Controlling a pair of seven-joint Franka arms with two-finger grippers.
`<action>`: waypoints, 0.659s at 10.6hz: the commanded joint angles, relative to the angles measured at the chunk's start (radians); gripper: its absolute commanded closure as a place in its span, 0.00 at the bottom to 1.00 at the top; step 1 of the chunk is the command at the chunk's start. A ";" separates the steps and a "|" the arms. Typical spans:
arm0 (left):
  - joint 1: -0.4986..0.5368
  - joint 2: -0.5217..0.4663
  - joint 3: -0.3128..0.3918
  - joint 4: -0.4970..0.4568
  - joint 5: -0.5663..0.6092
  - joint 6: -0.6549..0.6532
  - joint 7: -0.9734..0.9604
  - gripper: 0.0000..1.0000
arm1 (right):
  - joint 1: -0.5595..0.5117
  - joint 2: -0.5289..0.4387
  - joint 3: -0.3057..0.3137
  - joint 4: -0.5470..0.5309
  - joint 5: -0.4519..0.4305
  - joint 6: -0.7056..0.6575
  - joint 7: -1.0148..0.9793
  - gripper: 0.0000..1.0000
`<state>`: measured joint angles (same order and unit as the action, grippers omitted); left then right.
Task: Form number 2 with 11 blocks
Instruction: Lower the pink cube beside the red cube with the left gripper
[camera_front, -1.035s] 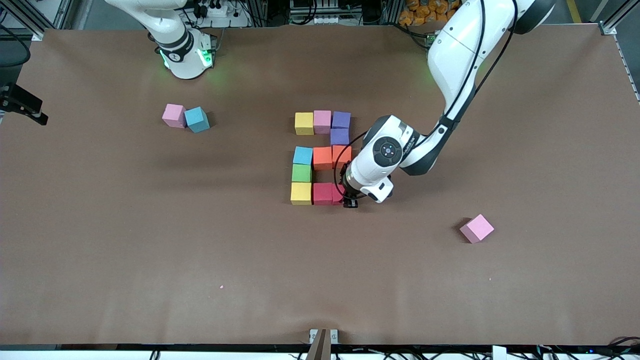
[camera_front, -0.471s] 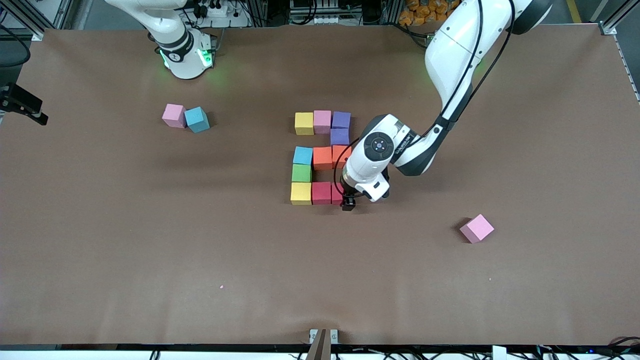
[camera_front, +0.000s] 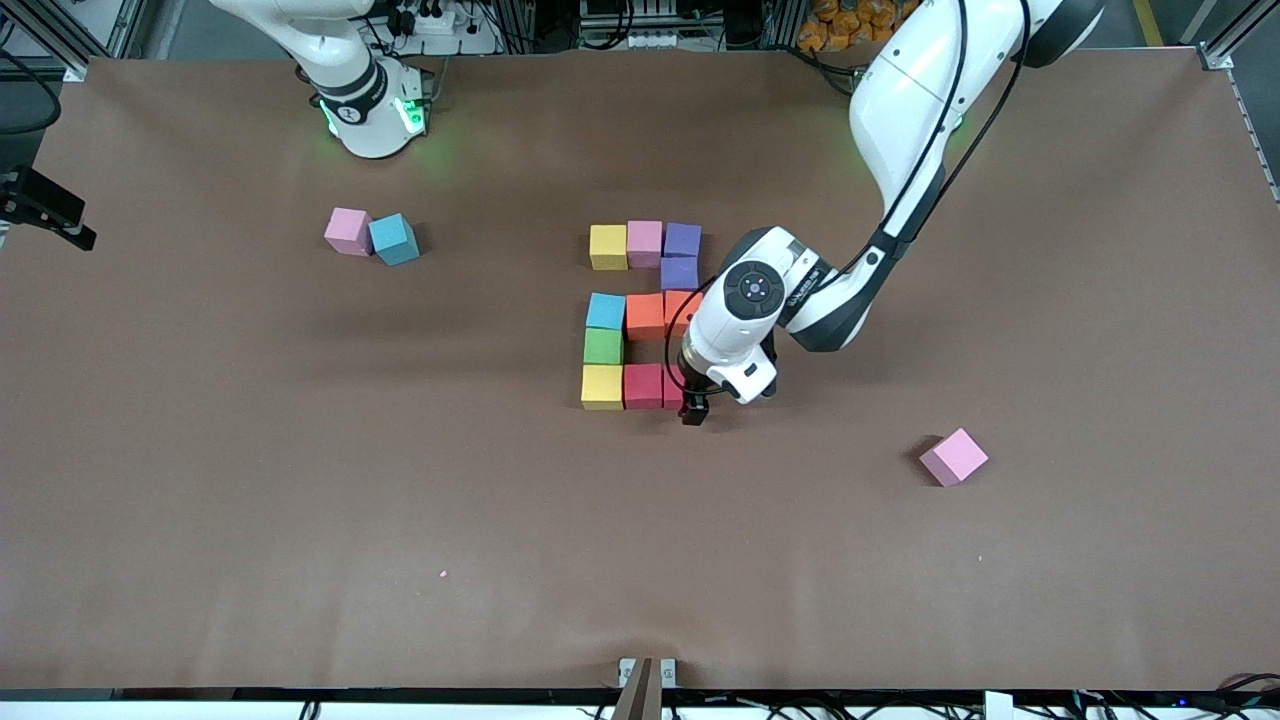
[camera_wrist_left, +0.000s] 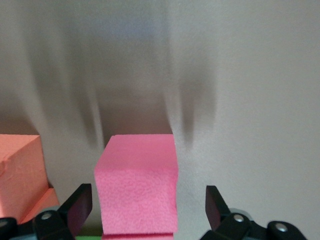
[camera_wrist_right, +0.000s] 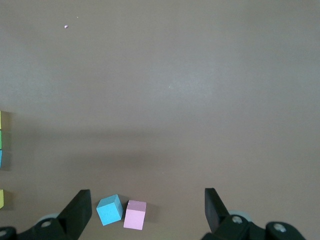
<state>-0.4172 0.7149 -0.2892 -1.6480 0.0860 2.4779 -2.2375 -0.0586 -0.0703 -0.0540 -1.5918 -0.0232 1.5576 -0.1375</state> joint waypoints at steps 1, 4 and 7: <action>-0.008 -0.084 0.007 -0.009 0.026 -0.100 0.007 0.00 | -0.001 0.011 0.000 0.023 0.002 -0.010 -0.004 0.00; 0.000 -0.147 0.010 -0.006 0.055 -0.177 0.106 0.00 | 0.002 0.012 0.002 0.021 0.003 -0.010 -0.005 0.00; 0.043 -0.225 0.007 0.005 0.087 -0.307 0.389 0.00 | 0.003 0.014 0.003 0.018 0.005 -0.013 -0.005 0.00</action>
<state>-0.4020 0.5464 -0.2811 -1.6361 0.1553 2.2463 -1.9811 -0.0559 -0.0675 -0.0501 -1.5910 -0.0232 1.5573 -0.1377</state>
